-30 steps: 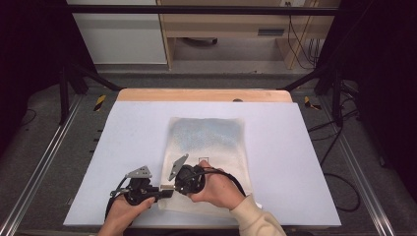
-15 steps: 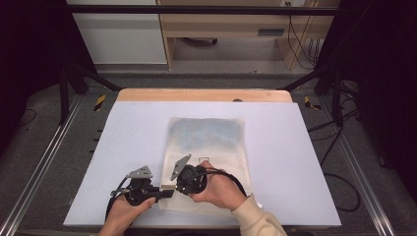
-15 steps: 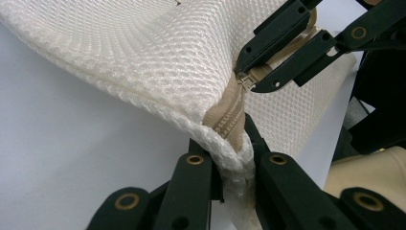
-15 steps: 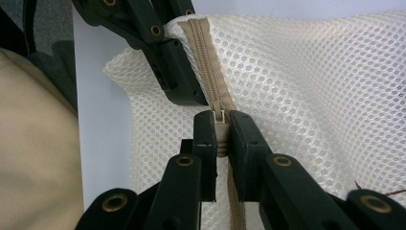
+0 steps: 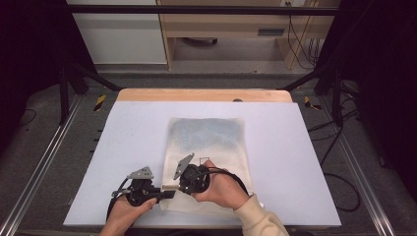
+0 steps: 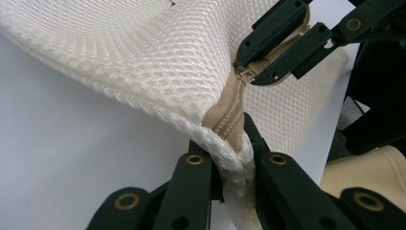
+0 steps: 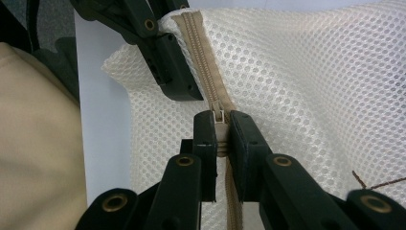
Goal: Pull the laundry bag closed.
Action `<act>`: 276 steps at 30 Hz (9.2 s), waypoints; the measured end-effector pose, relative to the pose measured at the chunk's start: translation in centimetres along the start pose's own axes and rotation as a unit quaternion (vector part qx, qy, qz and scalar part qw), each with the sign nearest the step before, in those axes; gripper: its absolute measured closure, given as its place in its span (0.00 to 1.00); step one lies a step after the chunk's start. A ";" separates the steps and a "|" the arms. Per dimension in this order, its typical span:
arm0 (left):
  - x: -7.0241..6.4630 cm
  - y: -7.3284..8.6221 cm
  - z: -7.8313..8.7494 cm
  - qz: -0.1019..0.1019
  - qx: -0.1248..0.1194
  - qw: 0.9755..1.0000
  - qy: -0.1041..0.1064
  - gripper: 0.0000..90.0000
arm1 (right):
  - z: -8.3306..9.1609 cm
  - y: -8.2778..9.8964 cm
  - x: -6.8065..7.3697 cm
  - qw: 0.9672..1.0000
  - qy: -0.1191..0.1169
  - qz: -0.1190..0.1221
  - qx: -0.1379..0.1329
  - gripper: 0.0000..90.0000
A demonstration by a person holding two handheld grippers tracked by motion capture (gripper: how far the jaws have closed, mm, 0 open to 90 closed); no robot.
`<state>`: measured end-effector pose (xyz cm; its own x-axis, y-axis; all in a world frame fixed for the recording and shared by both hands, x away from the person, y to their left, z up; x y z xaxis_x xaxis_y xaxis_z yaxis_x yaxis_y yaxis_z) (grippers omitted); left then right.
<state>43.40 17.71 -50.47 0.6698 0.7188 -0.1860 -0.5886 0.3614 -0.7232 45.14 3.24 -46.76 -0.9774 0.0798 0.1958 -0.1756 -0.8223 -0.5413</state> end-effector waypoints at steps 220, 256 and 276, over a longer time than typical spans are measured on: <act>-0.8 -0.1 -0.2 -0.023 -0.010 1.000 0.005 0.94 | 9.6 13.8 0.2 0.986 0.090 -0.136 -0.045 0.91; -0.7 -0.2 0.0 -0.023 -0.013 1.000 -0.002 0.94 | 10.3 16.6 0.3 0.979 0.100 -0.168 -0.050 0.91; -0.6 -0.3 0.0 -0.024 -0.014 1.000 -0.006 0.94 | 10.1 17.7 -0.1 0.977 0.104 -0.182 -0.038 0.91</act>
<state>43.16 17.18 -50.15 0.6923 0.7074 -0.1428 -0.5420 0.3790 -0.7500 43.29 -17.05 -48.06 -0.8502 0.4785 0.2198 -0.5160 -0.6742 -0.5284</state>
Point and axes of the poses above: each handheld gripper's, and its own axes: z roughly backward along the jaws, y roughly out of its underside, x roughly to its left, the point moved 5 cm from there along -z, roughly forward along the jaws, and after that the axes turned 15 degrees about -y, right-handed, at the moved point
